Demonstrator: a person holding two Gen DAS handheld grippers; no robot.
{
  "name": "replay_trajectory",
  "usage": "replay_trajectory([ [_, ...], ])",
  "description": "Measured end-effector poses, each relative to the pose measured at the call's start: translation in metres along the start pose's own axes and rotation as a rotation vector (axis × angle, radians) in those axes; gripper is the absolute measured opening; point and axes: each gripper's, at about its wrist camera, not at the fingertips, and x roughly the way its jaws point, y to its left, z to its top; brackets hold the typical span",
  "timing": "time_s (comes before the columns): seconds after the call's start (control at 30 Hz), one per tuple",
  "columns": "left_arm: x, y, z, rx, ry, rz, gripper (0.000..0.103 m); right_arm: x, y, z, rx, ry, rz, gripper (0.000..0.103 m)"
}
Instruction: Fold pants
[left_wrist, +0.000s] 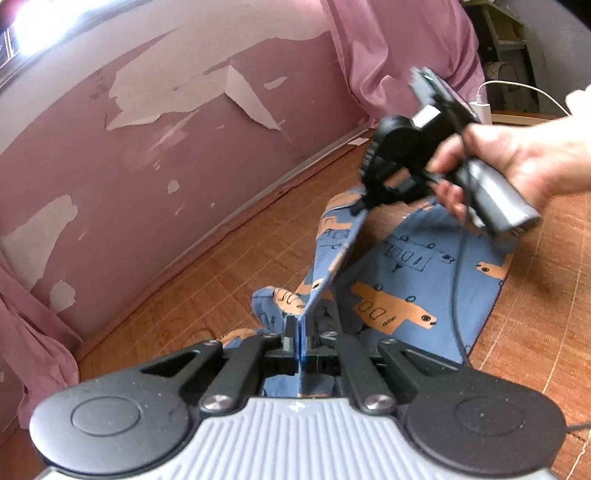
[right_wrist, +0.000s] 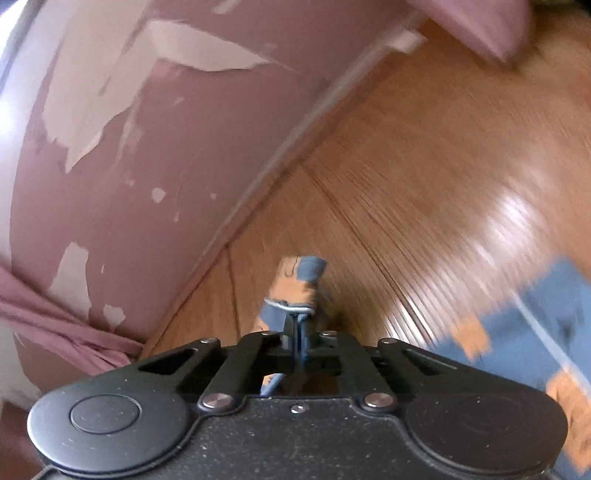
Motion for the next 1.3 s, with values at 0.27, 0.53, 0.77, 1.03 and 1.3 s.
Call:
replay_trajectory([
  [0.27, -0.003, -0.012, 0.010, 0.035, -0.066, -0.038, 0.001, -0.091, 0.064, 0.020, -0.518, -0.194, 0.005, 0.000],
  [0.53, -0.003, -0.053, -0.009, 0.220, -0.035, -0.165, 0.001, -0.136, -0.030, -0.060, -0.375, -0.147, -0.324, 0.000],
  [0.77, 0.000, -0.073, -0.018, 0.264, -0.025, -0.166, 0.001, -0.144, -0.010, -0.065, -0.521, -0.263, -0.323, 0.000],
  [1.03, 0.006, -0.071, -0.020, 0.268, 0.013, -0.200, 0.001, -0.162, -0.007, -0.105, -0.569, -0.217, -0.480, 0.000],
  [1.3, 0.010, -0.079, -0.032, 0.327, 0.051, -0.271, 0.002, -0.145, -0.022, -0.108, -0.479, -0.111, -0.545, 0.010],
])
